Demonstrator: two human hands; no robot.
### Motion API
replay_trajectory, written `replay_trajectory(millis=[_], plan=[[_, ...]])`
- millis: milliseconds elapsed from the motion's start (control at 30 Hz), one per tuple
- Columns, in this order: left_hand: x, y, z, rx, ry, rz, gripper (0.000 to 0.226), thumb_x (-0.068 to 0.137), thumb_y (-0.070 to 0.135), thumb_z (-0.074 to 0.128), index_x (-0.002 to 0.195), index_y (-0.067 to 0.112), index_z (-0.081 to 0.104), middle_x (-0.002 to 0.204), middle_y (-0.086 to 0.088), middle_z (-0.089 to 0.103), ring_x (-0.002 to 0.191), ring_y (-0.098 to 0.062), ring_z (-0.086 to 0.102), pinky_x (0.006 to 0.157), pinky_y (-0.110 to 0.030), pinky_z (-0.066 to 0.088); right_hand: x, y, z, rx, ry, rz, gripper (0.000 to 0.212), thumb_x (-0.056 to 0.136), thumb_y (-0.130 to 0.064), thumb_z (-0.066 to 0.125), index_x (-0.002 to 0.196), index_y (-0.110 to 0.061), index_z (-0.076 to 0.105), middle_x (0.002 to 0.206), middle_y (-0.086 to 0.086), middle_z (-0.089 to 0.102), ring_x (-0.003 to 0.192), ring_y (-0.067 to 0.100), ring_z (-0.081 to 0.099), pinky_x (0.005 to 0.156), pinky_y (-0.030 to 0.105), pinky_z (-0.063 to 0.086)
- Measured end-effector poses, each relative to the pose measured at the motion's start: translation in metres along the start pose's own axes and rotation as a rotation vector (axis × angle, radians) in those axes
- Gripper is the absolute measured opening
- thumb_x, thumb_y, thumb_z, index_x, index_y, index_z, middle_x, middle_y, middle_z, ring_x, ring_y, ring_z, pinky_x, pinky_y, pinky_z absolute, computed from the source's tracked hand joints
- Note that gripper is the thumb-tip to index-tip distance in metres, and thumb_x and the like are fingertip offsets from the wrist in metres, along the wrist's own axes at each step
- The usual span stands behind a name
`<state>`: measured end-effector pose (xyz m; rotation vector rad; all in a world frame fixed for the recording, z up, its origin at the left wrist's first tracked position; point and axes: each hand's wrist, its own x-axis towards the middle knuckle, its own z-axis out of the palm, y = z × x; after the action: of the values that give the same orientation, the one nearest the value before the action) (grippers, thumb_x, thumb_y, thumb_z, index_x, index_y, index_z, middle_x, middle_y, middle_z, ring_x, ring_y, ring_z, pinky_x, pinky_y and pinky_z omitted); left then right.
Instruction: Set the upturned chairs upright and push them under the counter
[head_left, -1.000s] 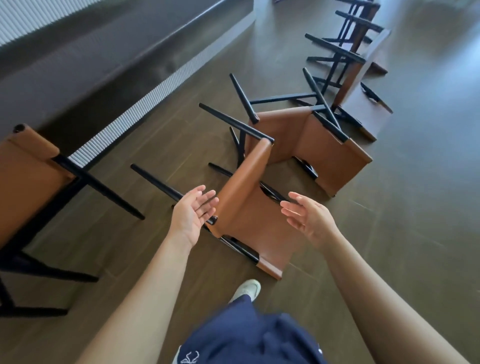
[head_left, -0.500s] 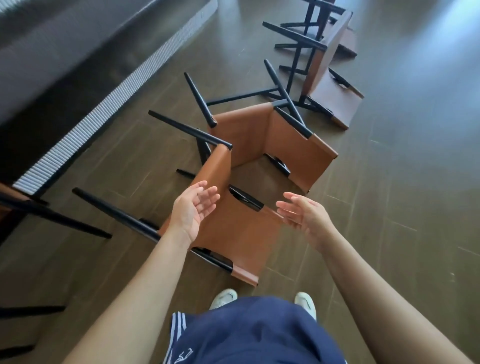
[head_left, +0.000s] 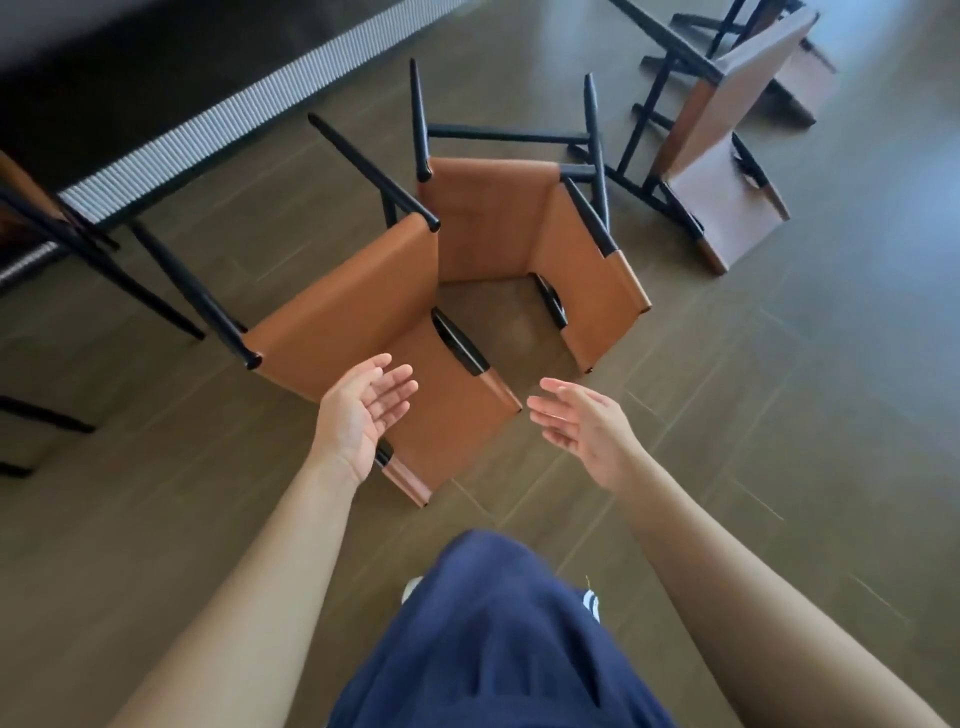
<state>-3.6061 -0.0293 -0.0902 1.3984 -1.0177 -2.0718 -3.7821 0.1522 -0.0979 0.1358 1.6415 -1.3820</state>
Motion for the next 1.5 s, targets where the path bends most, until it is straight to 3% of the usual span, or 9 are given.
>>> replay_trajectory(millis=[367,667,1000,1133,1500], plan=[[-0.098,-0.081,-0.023,-0.102,0.109,0.05,0.023,0.098,0.015,0.044,0.112,0.012,0.063,0.105,-0.012,0.073,0.096,-0.025,0.071,0.086,-0.036,0.053,-0.047,0.077,-0.06,0.012,-0.083,-0.01,0.02,0.096,-0.018,0.055,0.109,-0.013,0.07,0.099,0.008,0.076,0.095,0.023,0.073,0.077,0.031,0.054],[-0.168,-0.143,-0.017,-0.167,0.216,0.008,0.023,0.096,0.015,0.05,0.114,0.01,0.063,0.105,-0.013,0.073,0.1,-0.029,0.07,0.092,-0.04,0.052,-0.075,0.1,-0.114,-0.032,-0.149,0.043,0.021,0.094,-0.018,0.057,0.11,-0.013,0.07,0.101,0.007,0.076,0.096,0.021,0.073,0.083,0.034,0.053],[-0.153,-0.17,0.071,-0.287,0.348,0.02,0.02,0.096,0.013,0.051,0.11,0.01,0.064,0.103,-0.013,0.074,0.095,-0.027,0.071,0.087,-0.039,0.054,-0.017,0.03,-0.167,-0.194,-0.235,0.063,0.021,0.098,-0.016,0.053,0.111,-0.012,0.069,0.101,0.007,0.076,0.096,0.022,0.072,0.08,0.032,0.052],[-0.144,-0.189,0.1,-0.209,0.43,-0.017,0.02,0.097,0.01,0.047,0.108,0.01,0.064,0.099,-0.011,0.074,0.092,-0.026,0.072,0.089,-0.041,0.053,0.003,0.016,-0.184,-0.249,-0.259,0.085,0.021,0.099,-0.015,0.052,0.111,-0.01,0.069,0.101,0.009,0.076,0.1,0.027,0.07,0.091,0.038,0.05],[-0.086,-0.184,0.086,-0.151,0.423,-0.027,0.022,0.098,0.01,0.045,0.111,0.011,0.064,0.099,-0.009,0.075,0.091,-0.023,0.072,0.086,-0.037,0.054,0.058,0.01,-0.151,-0.244,-0.256,0.135,0.021,0.1,-0.015,0.051,0.111,-0.009,0.068,0.1,0.009,0.076,0.095,0.024,0.071,0.084,0.034,0.052]])
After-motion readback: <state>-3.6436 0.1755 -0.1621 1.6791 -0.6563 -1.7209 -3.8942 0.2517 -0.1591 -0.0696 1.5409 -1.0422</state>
